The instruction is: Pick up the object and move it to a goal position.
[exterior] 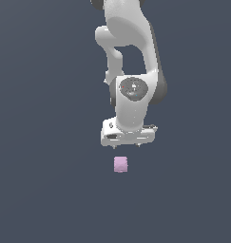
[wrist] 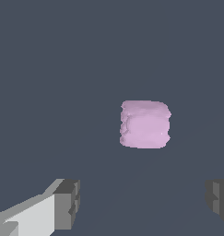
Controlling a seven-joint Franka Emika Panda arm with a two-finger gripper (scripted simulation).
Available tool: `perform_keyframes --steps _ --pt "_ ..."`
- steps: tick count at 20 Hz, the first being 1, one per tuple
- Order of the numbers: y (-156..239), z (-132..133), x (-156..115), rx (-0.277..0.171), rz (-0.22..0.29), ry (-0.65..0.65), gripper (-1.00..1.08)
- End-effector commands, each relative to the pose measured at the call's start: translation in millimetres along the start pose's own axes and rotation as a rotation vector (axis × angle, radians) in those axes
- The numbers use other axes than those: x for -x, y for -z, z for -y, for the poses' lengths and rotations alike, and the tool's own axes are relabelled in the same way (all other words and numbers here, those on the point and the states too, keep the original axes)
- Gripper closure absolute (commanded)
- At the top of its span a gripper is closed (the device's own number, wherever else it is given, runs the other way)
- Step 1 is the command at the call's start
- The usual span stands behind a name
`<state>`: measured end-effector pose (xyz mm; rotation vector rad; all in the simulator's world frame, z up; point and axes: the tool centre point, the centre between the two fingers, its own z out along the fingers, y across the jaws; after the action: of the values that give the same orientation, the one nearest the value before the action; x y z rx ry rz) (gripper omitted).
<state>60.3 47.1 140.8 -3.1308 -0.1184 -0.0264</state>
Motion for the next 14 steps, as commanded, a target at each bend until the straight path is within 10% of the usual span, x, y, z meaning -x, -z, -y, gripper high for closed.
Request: perform_keyframes --steps 1,14 --pt "-12 -6 -11 0.001 0.004 -0.015 -0.92" --pt "-48 -24 -38 0.008 0.016 -0.055 -0.92"
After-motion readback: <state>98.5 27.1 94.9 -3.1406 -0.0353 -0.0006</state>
